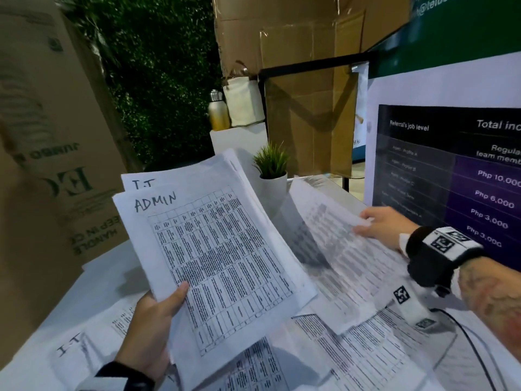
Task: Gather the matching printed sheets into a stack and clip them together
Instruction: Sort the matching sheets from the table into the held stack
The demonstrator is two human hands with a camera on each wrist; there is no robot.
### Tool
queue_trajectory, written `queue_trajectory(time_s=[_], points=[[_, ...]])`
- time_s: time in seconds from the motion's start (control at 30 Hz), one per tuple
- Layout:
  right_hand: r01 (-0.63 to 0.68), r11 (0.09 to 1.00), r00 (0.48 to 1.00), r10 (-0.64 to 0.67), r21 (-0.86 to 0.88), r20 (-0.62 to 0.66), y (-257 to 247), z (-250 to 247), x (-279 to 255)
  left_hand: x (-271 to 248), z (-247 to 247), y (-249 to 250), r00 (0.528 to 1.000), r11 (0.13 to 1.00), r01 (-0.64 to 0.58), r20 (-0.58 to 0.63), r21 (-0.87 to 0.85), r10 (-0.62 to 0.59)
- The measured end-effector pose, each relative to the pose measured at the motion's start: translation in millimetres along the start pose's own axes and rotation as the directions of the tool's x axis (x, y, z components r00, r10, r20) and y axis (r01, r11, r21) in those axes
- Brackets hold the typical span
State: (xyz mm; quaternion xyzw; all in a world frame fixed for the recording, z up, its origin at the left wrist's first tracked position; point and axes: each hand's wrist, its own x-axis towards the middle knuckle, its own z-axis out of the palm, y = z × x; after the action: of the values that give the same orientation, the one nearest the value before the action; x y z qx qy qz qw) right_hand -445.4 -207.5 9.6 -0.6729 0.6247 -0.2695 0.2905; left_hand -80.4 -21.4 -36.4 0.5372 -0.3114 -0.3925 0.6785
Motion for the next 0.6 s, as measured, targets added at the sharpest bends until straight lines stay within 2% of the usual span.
queue_trajectory(time_s=[0.07,0.13,0.23,0.33,0.43,0.5,0.6], points=[[0.035,0.966,0.999,-0.028,0.258,-0.029,-12,-5,-6,-1,0,1,0.999,0.996,0.036,0.017,-0.078,-0.035],[0.054,0.866,0.999,-0.051,0.498,-0.019,-28,-3,-18,-1,3,0,0.997,0.985,0.079,0.031,-0.152,-0.075],[-0.04,0.684,0.988,-0.084,0.729,0.133,-52,12,-36,-4,14,3,0.994,0.981,0.097,0.071,-0.17,-0.086],[-0.132,0.6,0.954,-0.14,0.789,0.266,-68,37,-53,-8,23,11,0.992,0.985,0.084,0.103,-0.151,-0.069],[-0.122,0.593,0.932,-0.206,0.796,0.297,-81,60,-67,-14,26,18,0.995,0.988,0.048,0.092,-0.144,-0.035],[-0.076,0.605,0.9,-0.3,0.792,0.316,-92,70,-75,-15,23,22,0.997,0.995,-0.078,-0.001,-0.064,0.078],[0.065,0.68,0.861,-0.408,0.73,0.304,-112,82,-80,-15,5,32,0.927,0.925,-0.352,-0.082,0.142,0.366]])
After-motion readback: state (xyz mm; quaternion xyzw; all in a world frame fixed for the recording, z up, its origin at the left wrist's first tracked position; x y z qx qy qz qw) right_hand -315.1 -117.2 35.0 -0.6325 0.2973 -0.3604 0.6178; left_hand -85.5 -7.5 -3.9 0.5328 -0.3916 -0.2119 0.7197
